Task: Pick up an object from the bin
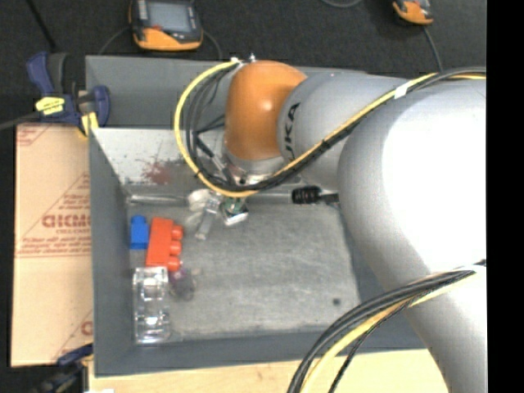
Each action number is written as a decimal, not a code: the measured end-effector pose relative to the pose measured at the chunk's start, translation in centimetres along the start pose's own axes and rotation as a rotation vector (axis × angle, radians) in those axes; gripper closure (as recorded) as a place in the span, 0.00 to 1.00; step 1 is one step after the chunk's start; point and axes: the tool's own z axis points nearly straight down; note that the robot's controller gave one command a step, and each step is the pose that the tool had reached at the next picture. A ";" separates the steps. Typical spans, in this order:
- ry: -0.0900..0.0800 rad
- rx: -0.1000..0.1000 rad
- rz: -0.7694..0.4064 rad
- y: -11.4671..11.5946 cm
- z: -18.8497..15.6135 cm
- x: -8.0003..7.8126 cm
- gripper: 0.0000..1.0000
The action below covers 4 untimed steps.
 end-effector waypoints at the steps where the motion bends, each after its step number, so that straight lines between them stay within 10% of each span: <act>1: 0.015 0.006 0.082 0.3 3.1 -0.2 0.00; 2: 0.017 0.007 0.080 0.3 3.0 -0.2 0.00; 3: 0.013 0.007 0.080 0.2 2.9 -0.4 1.00; 4: -0.004 -0.002 0.079 0.2 -2.4 -0.7 1.00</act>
Offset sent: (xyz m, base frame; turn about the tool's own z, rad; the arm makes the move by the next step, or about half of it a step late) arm 0.0042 0.0017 -0.0312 0.0848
